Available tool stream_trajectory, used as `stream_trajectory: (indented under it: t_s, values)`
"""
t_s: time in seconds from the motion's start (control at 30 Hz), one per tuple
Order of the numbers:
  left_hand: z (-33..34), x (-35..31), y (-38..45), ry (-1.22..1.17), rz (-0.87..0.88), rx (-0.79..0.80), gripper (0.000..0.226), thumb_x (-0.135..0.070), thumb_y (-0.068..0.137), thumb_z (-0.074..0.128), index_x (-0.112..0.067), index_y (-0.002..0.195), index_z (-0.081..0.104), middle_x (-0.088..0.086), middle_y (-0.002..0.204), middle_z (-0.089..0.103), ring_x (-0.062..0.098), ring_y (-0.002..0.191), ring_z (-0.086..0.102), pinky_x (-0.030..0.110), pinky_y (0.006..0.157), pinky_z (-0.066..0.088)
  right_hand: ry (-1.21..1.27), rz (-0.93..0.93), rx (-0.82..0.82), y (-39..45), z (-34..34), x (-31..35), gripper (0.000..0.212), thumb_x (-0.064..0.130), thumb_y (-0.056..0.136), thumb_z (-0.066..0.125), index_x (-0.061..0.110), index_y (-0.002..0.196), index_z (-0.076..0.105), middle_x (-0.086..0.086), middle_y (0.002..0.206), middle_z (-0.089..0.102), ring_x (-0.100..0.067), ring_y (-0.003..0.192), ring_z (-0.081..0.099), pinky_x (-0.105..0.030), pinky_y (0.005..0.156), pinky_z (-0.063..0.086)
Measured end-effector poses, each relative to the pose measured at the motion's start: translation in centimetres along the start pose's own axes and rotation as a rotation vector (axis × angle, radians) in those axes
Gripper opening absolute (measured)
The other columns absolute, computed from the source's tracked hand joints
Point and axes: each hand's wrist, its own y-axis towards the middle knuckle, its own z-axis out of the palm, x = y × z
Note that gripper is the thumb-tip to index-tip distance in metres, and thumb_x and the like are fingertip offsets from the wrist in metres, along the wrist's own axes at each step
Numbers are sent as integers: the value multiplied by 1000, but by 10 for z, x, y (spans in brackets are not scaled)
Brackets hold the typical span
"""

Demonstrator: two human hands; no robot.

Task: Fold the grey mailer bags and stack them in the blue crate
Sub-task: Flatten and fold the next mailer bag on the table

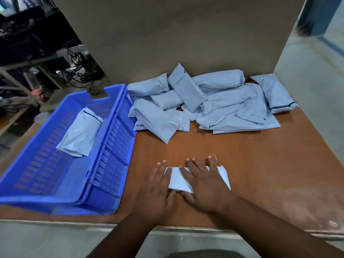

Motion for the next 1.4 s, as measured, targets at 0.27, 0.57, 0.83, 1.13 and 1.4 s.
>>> stream_trajectory:
  t_s: [0.27,0.57,0.83,1.13,1.4]
  values:
    - [21,13,-2,-14,92,111,86,-53,102,43,-13,170,9,7,178,0,23,164,0,48,131,15,-94,-7,63,4,2,3,93,83,97,34,22,167,28,-7,174,25,-28,158,27,-68,122,13]
    - [26,20,-5,-20,139,149,86,-58,102,34,-8,168,11,16,177,4,32,163,6,55,129,13,-200,12,94,3,3,10,79,73,106,29,26,169,21,-2,177,13,-25,162,16,-66,125,10]
    - [2,25,20,-118,68,45,73,-46,104,28,-11,168,21,9,177,10,24,164,7,46,131,19,-111,381,-70,12,-16,45,63,60,109,26,30,164,30,-2,177,14,-24,163,10,-64,127,2]
    - [27,6,30,-32,10,153,71,-43,104,23,-13,168,21,7,177,15,21,164,10,46,131,16,-100,363,-17,23,23,39,63,51,109,24,23,162,39,-7,171,33,-27,160,24,-60,128,10]
    - [29,5,34,-16,-6,173,72,-42,103,23,-13,168,21,7,177,12,21,164,7,47,132,13,-93,332,-27,28,29,35,65,50,108,21,19,164,37,-8,174,26,-30,161,19,-60,129,6]
